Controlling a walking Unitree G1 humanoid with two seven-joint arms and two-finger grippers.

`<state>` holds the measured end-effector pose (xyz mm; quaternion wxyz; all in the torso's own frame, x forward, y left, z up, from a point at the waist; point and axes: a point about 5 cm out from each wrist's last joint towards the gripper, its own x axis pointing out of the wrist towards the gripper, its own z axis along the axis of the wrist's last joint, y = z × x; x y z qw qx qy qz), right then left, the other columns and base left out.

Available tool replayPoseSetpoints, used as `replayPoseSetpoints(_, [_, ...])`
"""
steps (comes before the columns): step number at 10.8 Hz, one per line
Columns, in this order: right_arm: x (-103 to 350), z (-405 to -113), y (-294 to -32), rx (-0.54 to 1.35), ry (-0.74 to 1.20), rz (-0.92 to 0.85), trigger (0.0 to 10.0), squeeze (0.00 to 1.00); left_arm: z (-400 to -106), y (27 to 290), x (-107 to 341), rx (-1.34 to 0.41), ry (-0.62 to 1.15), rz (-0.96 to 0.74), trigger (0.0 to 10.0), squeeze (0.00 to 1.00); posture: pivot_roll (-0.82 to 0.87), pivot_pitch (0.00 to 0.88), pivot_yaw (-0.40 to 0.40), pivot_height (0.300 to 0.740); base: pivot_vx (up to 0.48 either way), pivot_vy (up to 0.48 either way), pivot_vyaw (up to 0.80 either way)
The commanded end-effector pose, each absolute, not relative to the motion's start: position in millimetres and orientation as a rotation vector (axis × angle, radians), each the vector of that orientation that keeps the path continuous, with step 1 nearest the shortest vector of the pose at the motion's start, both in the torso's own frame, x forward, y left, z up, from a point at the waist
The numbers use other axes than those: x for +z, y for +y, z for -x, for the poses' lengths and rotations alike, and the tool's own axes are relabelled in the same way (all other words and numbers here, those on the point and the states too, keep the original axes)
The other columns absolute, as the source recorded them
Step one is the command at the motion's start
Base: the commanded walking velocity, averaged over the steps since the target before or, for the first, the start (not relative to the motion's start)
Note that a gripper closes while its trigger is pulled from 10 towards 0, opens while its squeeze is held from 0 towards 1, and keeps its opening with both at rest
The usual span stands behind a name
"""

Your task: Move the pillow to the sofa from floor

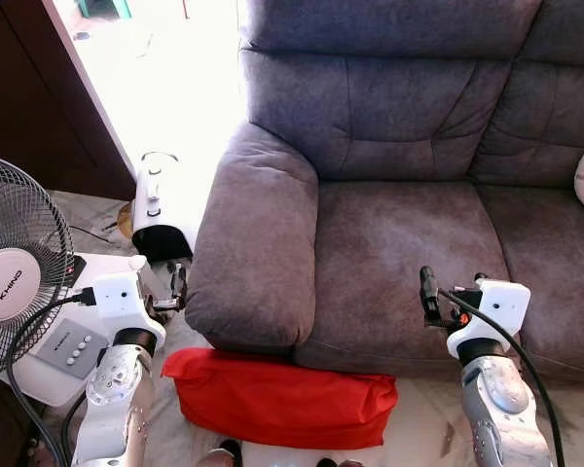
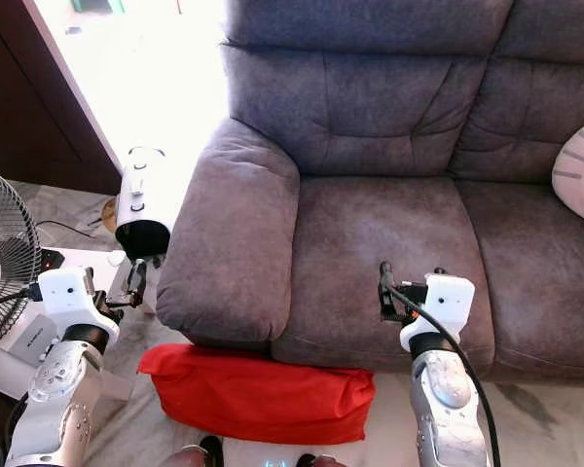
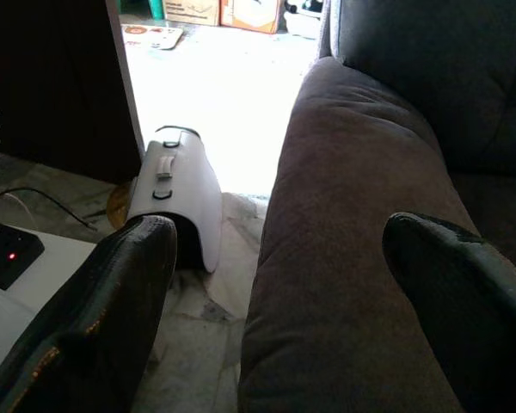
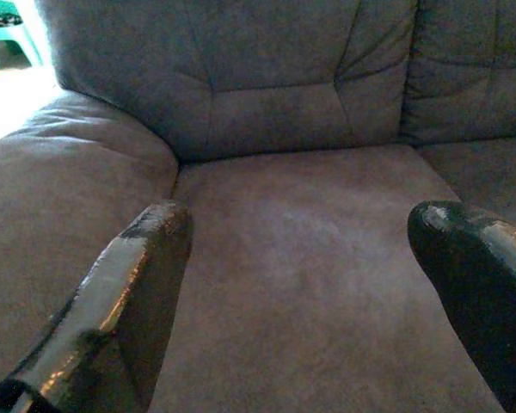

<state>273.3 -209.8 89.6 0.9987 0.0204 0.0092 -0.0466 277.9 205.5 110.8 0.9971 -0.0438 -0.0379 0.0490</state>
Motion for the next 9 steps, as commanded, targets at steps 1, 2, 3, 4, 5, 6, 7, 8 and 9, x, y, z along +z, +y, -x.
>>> replayPoseSetpoints(1, [84.9,-271.5,-212.0,-0.098,0.045,-0.045,10.0,0.00,-273.4,210.8,104.6,0.117,-0.050,0.077,10.0,0.00,0.08,0.197,-0.012,0.740,0.000,0.000,0.00])
replayPoseSetpoints(2, [84.3,-271.7,-210.7,-0.089,0.047,-0.044,10.0,0.00,-272.9,210.6,104.4,0.116,-0.050,0.076,10.0,0.00,0.08,0.193,-0.012,0.740,0.000,0.000,0.00])
replayPoseSetpoints(3, [83.6,-271.8,-208.9,-0.082,0.050,-0.047,10.0,0.00,-272.7,210.8,104.3,0.117,-0.050,0.077,10.0,0.00,0.08,0.192,-0.013,0.740,0.000,0.000,0.00])
replayPoseSetpoints(4, [83.1,-272.4,-207.1,-0.074,0.053,-0.055,10.0,0.00,-272.9,210.7,104.5,0.117,-0.050,0.077,10.0,0.00,0.08,0.194,-0.013,0.740,0.000,0.000,0.00])
replayPoseSetpoints(5, [83.3,-273.3,-205.4,-0.065,0.055,-0.051,10.0,0.00,-273.4,210.7,104.8,0.117,-0.050,0.078,10.0,0.00,0.08,0.199,-0.015,0.740,0.000,0.000,0.00])
replayPoseSetpoints(6, [82.9,-273.7,-204.8,-0.064,0.058,-0.052,10.0,0.00,-273.9,210.8,104.9,0.117,-0.050,0.079,10.0,0.00,0.08,0.204,-0.016,0.740,0.000,0.000,0.00])
replayPoseSetpoints(7, [81.9,-274.0,-204.0,-0.063,0.069,-0.056,10.0,0.00,-274.2,210.9,105.1,0.118,-0.050,0.079,10.0,0.00,0.08,0.207,-0.018,0.740,0.000,0.000,0.00])
replayPoseSetpoints(8, [82.8,-274.4,-203.9,-0.056,0.063,-0.047,10.0,0.00,-273.7,210.4,104.5,0.120,-0.049,0.081,10.0,0.00,0.09,0.209,-0.020,0.740,0.000,0.000,0.00])
replayPoseSetpoints(9, [83.1,-274.9,-203.9,-0.054,0.063,-0.046,10.0,0.00,-273.7,210.0,104.5,0.120,-0.049,0.083,10.0,0.00,0.08,0.211,-0.022,0.740,0.000,0.000,0.00])
